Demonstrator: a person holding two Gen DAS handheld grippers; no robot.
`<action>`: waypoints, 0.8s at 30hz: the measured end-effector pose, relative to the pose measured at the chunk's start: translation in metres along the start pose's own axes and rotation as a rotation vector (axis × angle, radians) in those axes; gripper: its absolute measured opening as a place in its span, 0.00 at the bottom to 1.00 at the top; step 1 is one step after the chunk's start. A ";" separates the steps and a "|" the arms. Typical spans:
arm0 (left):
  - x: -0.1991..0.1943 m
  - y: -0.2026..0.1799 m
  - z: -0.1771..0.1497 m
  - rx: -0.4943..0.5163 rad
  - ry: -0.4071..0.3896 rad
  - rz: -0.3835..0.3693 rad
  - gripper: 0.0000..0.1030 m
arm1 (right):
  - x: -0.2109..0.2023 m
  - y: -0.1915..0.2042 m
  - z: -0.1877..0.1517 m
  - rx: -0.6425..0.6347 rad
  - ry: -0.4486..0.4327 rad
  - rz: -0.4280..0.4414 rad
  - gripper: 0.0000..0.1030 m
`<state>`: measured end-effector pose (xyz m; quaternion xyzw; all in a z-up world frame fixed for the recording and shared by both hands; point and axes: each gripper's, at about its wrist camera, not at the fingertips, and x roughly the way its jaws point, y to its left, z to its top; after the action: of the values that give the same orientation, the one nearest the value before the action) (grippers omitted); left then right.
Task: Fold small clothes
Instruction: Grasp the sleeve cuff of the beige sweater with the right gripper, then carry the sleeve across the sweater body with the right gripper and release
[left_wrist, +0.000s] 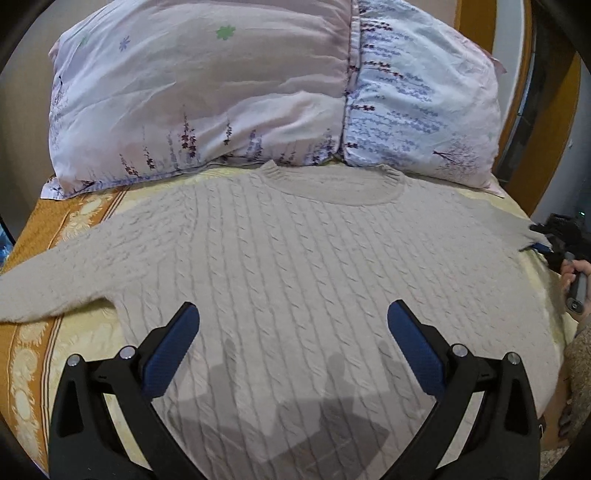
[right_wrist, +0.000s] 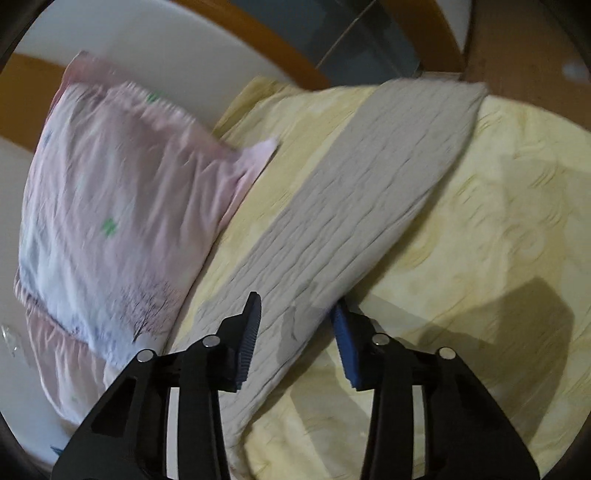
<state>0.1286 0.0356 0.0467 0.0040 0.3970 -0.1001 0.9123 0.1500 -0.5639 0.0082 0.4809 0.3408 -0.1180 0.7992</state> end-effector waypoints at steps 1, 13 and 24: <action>0.001 0.002 0.001 -0.007 0.001 0.002 0.98 | -0.001 -0.002 0.001 0.000 -0.003 -0.004 0.36; 0.021 0.028 0.010 -0.077 0.044 -0.019 0.98 | -0.001 0.013 -0.001 -0.102 -0.083 -0.059 0.10; 0.028 0.034 0.011 -0.127 0.048 -0.055 0.98 | -0.024 0.120 -0.040 -0.344 -0.092 0.183 0.10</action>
<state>0.1614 0.0635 0.0319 -0.0624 0.4241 -0.0998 0.8979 0.1774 -0.4725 0.0944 0.3602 0.2739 -0.0066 0.8917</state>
